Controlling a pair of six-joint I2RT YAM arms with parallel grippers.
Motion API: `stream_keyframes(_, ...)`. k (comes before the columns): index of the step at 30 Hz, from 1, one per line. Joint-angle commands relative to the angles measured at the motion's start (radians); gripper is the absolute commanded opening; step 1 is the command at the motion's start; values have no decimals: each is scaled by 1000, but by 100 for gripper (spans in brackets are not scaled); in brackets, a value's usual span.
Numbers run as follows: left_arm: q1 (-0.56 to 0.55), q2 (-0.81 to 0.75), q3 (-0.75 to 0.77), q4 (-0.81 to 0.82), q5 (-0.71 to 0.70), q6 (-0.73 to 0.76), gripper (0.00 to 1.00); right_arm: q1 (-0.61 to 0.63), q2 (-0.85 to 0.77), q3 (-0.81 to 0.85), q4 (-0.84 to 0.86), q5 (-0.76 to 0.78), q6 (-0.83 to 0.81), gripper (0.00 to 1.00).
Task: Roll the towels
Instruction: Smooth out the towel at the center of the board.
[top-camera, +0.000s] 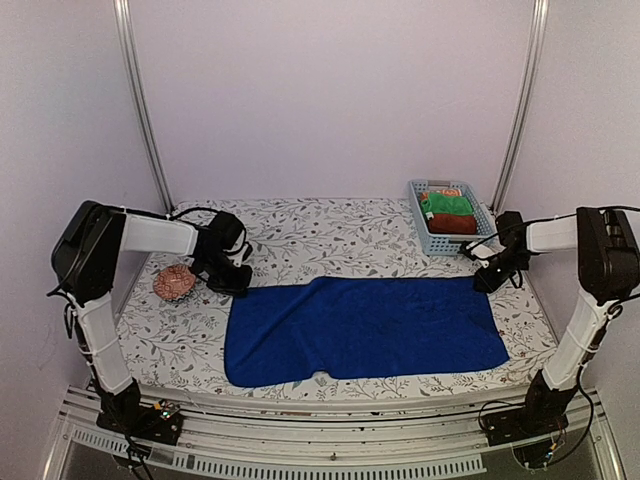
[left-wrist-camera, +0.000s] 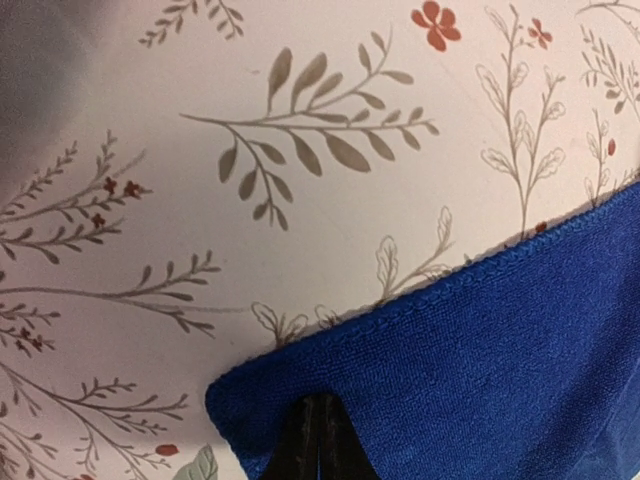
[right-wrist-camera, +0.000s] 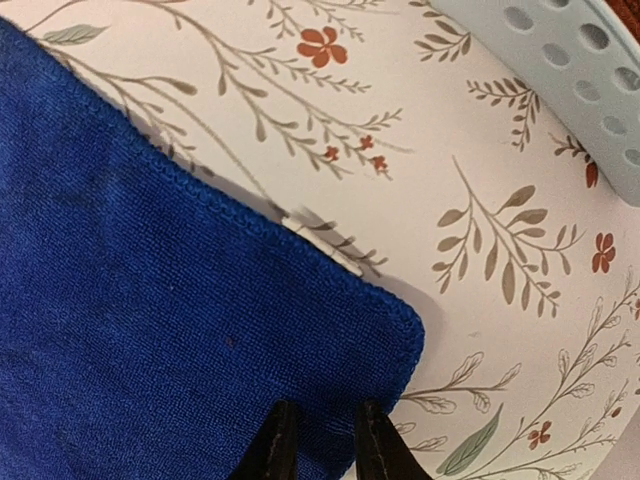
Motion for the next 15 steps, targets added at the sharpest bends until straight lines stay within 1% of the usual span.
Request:
stream_keyframes(1,48,92,-5,-32,-118,20,5,-17,65,20,39,83,11,21)
stream_keyframes(4,52,96,39,-45,-148,38,4,-18,83,35,49,112,2,20)
stream_keyframes(7,53,107,92,-68,-182,56,3,-18,86,52,49,105,-8,20)
stream_keyframes(12,49,98,142,-104,-178,50,4,-19,59,71,-7,37,-12,20)
stream_keyframes(14,38,68,141,-110,-157,45,5,-18,13,76,-60,-7,1,21)
stream_keyframes(15,28,23,137,-116,-148,40,6,-19,-19,78,-87,-32,8,22)
